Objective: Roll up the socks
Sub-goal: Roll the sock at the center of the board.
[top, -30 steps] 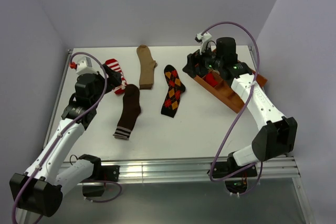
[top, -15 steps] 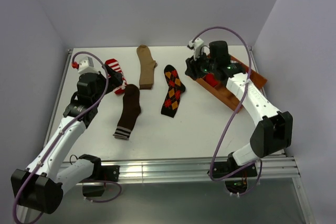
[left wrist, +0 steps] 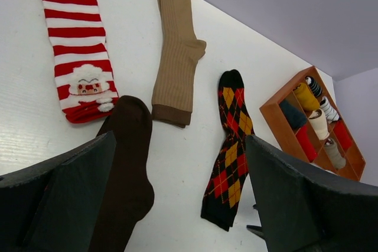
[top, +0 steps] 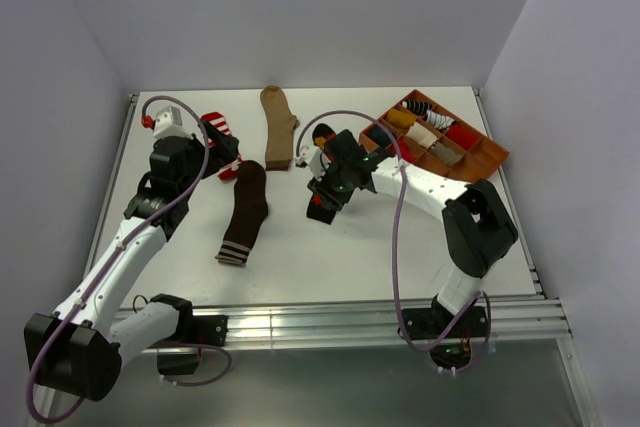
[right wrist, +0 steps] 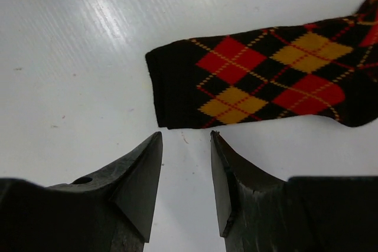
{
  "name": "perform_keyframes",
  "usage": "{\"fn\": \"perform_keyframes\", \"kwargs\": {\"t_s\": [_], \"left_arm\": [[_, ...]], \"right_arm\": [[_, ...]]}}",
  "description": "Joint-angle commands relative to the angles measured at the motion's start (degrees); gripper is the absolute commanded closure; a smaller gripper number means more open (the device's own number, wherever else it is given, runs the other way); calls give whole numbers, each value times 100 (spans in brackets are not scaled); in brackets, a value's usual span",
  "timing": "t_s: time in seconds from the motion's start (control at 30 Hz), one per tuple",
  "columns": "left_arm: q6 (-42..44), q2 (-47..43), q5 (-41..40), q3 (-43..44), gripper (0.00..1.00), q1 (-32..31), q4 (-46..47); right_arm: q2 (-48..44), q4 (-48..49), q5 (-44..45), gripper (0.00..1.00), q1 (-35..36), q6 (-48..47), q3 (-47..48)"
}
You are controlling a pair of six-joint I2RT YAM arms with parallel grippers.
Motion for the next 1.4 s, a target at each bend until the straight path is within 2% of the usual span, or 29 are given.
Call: {"fn": "perform_keyframes", "kwargs": {"t_s": [0.0, 0.2, 0.53, 1.37], "left_arm": [[-92, 15, 216, 81, 2, 17, 400], [-110, 85, 313, 20, 2, 34, 514], [-145, 278, 445, -130, 2, 52, 839], [-136, 463, 515, -332, 2, 52, 1103]], "right_arm": [[129, 28, 298, 55, 206, -25, 75], [498, 194, 746, 56, 584, 107, 49], [779, 265, 887, 55, 655, 283, 66], [1193, -8, 685, 54, 655, 397, 198]]}}
